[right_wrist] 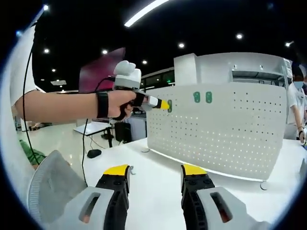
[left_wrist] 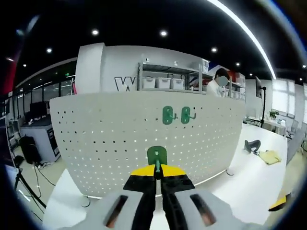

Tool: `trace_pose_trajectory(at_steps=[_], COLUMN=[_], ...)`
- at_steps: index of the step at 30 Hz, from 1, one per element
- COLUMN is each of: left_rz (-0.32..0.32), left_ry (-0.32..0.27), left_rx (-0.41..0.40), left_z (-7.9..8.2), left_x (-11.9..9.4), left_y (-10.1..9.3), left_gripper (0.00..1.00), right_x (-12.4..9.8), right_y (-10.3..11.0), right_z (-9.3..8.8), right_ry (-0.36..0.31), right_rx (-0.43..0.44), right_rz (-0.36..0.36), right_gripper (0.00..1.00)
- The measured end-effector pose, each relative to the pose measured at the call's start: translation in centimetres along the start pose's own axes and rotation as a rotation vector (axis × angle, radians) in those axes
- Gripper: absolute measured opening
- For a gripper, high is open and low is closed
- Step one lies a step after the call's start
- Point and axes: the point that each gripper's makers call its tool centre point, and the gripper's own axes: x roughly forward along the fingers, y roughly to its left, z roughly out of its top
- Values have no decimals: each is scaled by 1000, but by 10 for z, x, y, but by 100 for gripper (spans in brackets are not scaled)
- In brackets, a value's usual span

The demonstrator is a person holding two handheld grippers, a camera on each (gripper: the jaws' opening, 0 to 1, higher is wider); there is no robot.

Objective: Insert the hook assembly into the mounting plate slot until the hook locks in place.

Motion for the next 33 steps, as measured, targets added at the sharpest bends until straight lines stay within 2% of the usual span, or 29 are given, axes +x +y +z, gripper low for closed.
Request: trace_pose_trajectory(at_steps=[8,15,33], left_rz=[14,46,67], left_ry=[-20,-32,-30], left_rx=[24,44,54], left_z=[16,28,38], left_x=[11,16,43], left_y=[2,7,8], left_gripper=[2,2,2], right_x=[0,-3,-8], right_y=[-1,-5,-17], right_z=[-8,-6,-10], right_ry=[14,3,6], right_rx=[16,28,43], right_rz=[-1,-18,-51], right_gripper=[45,46,45])
